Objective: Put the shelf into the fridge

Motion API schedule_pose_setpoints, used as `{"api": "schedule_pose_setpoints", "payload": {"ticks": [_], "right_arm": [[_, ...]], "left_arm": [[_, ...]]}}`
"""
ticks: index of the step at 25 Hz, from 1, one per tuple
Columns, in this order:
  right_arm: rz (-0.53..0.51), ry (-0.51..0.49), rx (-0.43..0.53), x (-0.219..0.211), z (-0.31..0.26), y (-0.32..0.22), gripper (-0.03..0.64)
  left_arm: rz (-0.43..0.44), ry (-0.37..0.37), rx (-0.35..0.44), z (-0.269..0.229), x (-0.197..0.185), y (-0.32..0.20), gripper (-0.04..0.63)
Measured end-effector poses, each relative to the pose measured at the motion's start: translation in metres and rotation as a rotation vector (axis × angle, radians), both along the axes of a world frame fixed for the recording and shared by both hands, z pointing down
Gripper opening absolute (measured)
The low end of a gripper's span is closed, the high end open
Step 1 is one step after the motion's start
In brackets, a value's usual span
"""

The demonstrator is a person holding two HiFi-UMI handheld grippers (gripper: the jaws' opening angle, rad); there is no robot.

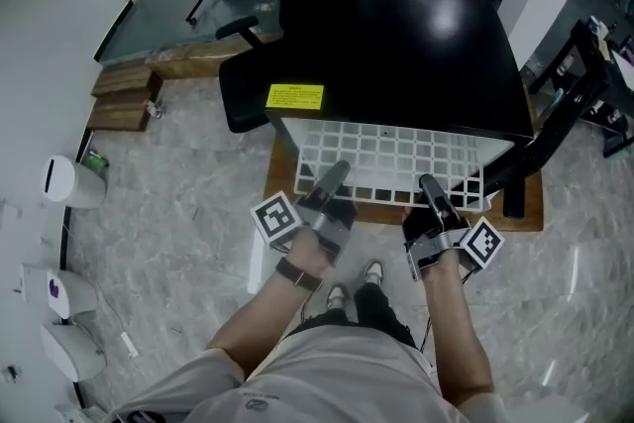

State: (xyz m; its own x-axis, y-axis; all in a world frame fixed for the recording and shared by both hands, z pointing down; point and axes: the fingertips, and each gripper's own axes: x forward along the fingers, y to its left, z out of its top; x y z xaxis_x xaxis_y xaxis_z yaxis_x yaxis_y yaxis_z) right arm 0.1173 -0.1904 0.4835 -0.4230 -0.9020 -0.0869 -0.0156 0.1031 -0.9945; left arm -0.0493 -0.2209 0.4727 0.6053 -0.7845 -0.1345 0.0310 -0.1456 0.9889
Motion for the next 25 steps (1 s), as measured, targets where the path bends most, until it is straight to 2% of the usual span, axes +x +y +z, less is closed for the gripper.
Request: {"api": "schedule_pose_setpoints", "payload": {"ticks": [3,9,13,25], "right_arm": [[0.001,-0.002,0.003,0.002,0.001,-0.01,0.044],[0.004,-0.004,0.01,0.0,-0.003,-0.022,0.046],[0.012,0.032,0.02,-0.006,-0.007,-0.017,0.048],[0.056,0.009,0.016,-0.007,-0.003,-0.017,0.044]], "left_arm": [[0.002,0.0,0.015,-0.004,0.004,-0.003,0.028],[-0.029,0.007,-0.024,-0.003,0.001,0.007,0.028],[-0.042,0.027,-0.052,-0.002,0.0,0.006,0.028],[-0.039,0.024,-0.047,0.0,-0.001,0.004,0.026]]}}
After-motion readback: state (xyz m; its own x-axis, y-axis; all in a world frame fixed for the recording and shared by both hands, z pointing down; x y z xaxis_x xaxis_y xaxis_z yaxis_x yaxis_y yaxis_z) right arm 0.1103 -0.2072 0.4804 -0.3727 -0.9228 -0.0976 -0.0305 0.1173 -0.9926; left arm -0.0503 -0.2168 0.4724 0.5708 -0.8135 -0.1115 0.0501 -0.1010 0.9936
